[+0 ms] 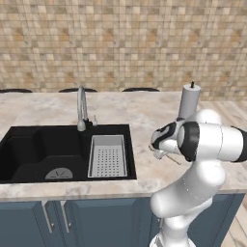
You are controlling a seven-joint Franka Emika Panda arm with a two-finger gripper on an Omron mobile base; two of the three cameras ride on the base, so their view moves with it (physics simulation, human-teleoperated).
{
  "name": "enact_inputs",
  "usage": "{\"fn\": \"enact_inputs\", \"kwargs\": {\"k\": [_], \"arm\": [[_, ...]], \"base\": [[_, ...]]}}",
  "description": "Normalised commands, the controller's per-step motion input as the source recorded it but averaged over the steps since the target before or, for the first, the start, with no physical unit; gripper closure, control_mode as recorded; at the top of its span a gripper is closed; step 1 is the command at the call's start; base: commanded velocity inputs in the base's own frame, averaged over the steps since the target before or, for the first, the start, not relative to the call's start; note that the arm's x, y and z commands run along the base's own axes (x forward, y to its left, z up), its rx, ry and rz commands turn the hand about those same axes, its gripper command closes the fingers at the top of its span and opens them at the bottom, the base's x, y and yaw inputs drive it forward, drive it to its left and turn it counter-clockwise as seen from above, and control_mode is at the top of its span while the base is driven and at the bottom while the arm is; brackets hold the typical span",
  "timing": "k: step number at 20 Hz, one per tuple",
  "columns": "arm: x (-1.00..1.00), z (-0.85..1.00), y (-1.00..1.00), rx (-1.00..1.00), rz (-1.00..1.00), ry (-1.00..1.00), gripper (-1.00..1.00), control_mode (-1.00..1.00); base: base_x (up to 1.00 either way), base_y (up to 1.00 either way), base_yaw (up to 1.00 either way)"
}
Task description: Grab the spray bottle from the cabinet, then place it next to the cutting board for sanitizing. Then grab the dish brush from the countertop next to the sink and place it next to the cutting board.
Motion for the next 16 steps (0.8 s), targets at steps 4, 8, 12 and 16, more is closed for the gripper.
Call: {"fn": "enact_inputs", "kwargs": {"k": [4, 8, 12, 16], "arm": [[0.08, -0.23, -0.08, 0.0, 0.02, 0.0, -1.0, -1.0], [0.01, -0.21, -0.01, 0.0, 0.0, 0.0, 1.0, -1.0], [0.0, -0.12, -0.03, 0.0, 0.0, 0.0, 1.0, -1.0], [0.0, -0.09, 0.0, 0.0, 0.0, -0.03, 1.0, -1.0]], "base": [[0.0, 0.0, 0.0], [0.0, 0.0, 0.0], [0.0, 0.0, 0.0], [0.0, 0.0, 0.0]]}}
